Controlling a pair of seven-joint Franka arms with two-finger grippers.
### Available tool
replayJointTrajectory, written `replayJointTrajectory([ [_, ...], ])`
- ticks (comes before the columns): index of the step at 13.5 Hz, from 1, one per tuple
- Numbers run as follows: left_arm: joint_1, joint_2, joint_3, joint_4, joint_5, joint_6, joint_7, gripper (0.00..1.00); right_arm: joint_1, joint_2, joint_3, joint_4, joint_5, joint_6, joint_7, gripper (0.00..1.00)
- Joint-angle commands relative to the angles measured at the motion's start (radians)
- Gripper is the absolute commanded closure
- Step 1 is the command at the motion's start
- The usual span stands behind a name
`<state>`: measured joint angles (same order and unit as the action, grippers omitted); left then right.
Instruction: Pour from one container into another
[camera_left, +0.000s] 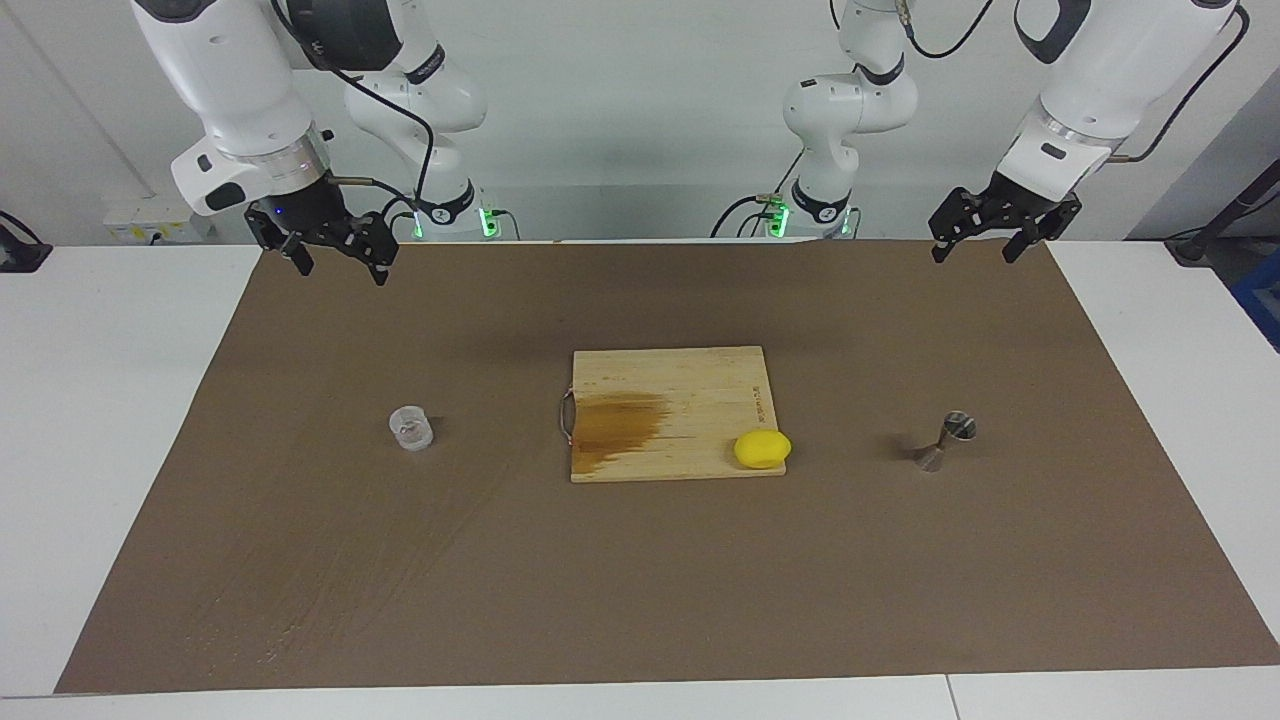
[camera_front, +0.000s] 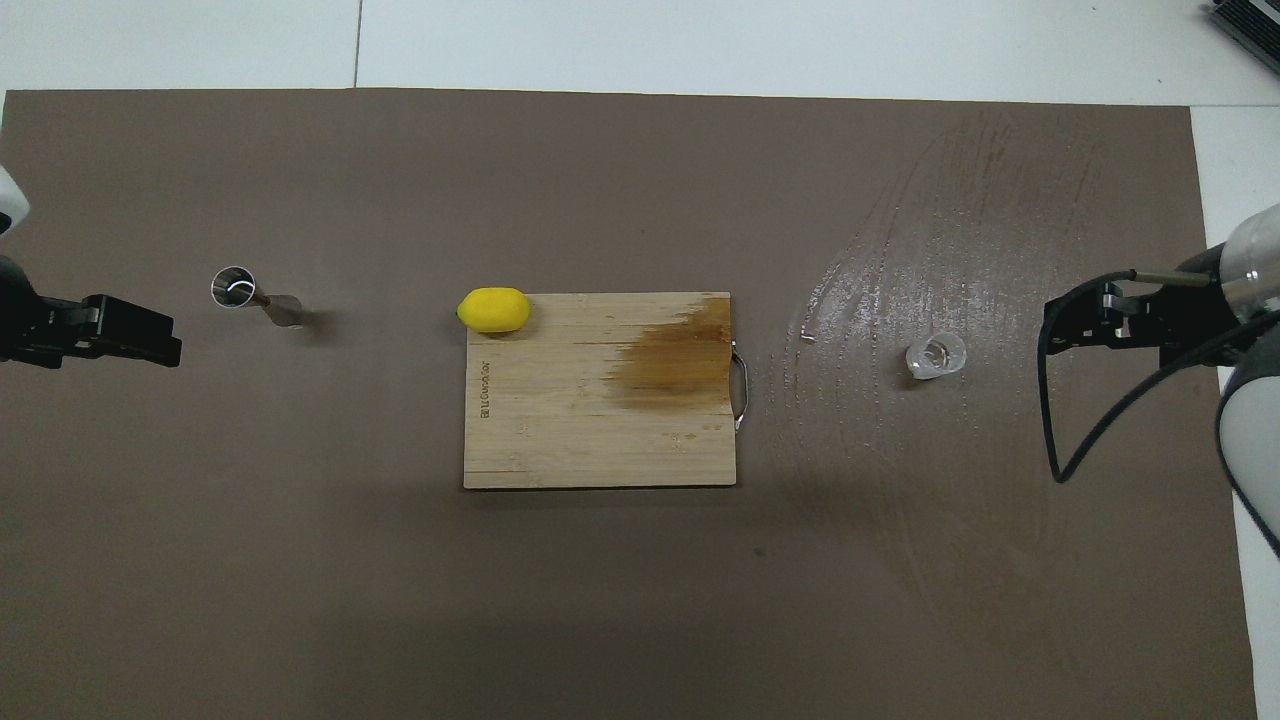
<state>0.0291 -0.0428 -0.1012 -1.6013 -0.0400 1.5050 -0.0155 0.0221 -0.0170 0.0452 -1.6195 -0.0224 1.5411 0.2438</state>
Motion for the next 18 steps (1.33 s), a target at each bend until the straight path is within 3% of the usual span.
replayJointTrajectory([
  [1,-0.012,0.006,0.008,0.015,0.003,-0.006,0.008,0.00,-0.013,-0.017,0.008,-0.019,-0.008,0.008,-0.024,0.00],
  [10,-0.025,-0.006,0.008,-0.014,0.003,0.001,-0.006,0.00,-0.013,-0.017,0.008,-0.019,-0.008,0.008,-0.024,0.00],
  [14,-0.018,-0.043,0.008,-0.118,0.003,0.101,-0.114,0.00,-0.013,-0.017,0.008,-0.019,-0.008,0.008,-0.024,0.00],
  [18,0.000,-0.034,0.012,-0.192,-0.024,0.142,-0.222,0.00,-0.013,-0.015,0.008,-0.019,-0.008,0.008,-0.024,0.00],
])
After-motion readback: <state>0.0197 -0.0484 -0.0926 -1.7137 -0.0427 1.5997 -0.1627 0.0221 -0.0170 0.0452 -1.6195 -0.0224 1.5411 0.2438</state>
